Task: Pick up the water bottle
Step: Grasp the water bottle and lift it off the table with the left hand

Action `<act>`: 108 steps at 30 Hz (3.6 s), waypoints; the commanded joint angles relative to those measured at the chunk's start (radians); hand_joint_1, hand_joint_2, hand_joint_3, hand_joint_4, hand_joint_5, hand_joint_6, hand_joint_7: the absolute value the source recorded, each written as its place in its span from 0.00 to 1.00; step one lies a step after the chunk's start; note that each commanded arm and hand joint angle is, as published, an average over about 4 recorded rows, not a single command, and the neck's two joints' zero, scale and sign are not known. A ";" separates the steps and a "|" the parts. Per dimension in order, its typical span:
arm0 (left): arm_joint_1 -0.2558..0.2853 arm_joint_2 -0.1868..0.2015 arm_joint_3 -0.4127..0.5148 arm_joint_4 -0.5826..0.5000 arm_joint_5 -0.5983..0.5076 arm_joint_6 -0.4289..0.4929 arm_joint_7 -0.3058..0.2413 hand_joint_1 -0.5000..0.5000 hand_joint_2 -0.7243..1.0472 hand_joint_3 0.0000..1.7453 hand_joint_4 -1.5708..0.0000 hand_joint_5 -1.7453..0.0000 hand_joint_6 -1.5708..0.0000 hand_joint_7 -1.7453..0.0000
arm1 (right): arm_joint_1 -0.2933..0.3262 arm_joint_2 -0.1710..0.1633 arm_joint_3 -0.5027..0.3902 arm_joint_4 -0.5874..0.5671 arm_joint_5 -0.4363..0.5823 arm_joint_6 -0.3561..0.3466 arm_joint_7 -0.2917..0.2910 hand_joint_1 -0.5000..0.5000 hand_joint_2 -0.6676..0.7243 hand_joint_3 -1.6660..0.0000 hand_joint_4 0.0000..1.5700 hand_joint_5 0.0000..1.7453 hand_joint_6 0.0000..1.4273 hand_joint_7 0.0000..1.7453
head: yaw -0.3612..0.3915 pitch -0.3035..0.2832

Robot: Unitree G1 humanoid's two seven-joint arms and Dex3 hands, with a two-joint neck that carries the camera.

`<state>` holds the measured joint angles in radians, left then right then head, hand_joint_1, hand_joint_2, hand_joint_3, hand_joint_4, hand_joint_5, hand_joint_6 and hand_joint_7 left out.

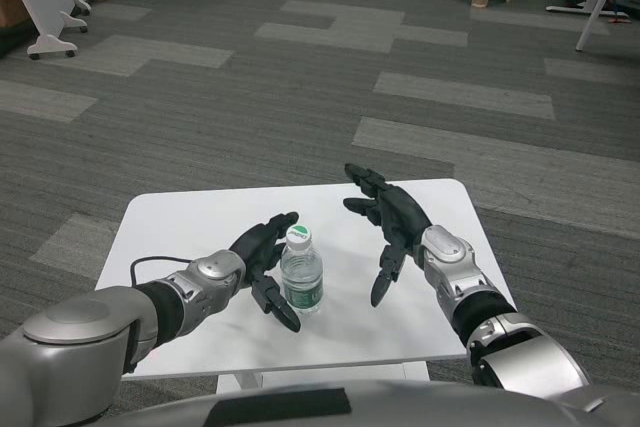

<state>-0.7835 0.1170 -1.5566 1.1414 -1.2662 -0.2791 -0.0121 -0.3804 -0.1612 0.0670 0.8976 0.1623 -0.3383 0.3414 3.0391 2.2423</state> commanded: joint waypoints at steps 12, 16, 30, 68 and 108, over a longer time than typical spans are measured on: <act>-0.028 0.000 -0.015 -0.021 -0.056 0.011 -0.009 1.00 0.15 0.05 1.00 0.94 1.00 1.00 | 0.012 0.000 -0.001 -0.016 0.005 -0.008 0.002 0.25 1.00 0.95 0.00 0.33 0.00 0.00 | 0.002 0.003; -0.028 0.000 -0.015 -0.031 -0.072 0.011 -0.012 1.00 0.15 0.05 1.00 0.94 1.00 1.00 | 0.013 0.000 -0.001 -0.016 0.005 -0.008 0.002 0.25 1.00 0.95 0.00 0.33 0.00 0.00 | 0.004 0.001; -0.029 0.000 -0.028 -0.046 -0.086 0.026 -0.022 1.00 0.15 0.07 1.00 0.94 1.00 1.00 | 0.016 0.000 -0.003 -0.016 0.005 -0.008 0.002 0.25 1.00 0.95 0.00 0.33 0.00 0.00 | 0.006 0.005; -0.033 -0.001 -0.020 -0.043 -0.079 0.059 -0.049 1.00 0.80 0.05 1.00 0.75 1.00 0.98 | 0.029 0.003 -0.003 -0.020 0.005 -0.008 0.002 0.26 1.00 0.95 0.00 0.33 0.00 0.00 | 0.004 0.005; -0.011 -0.005 -0.003 -0.005 0.044 -0.163 -0.005 1.00 0.80 0.01 0.05 0.00 0.13 0.07 | 0.046 0.005 -0.012 -0.031 0.005 -0.010 -0.005 0.28 1.00 0.95 0.00 0.33 0.00 0.00 | 0.003 0.014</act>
<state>-0.7885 0.1118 -1.5755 1.1308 -1.2271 -0.4183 -0.0228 -0.3413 -0.1567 0.0631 0.8713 0.1623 -0.3393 0.3398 3.0415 2.2561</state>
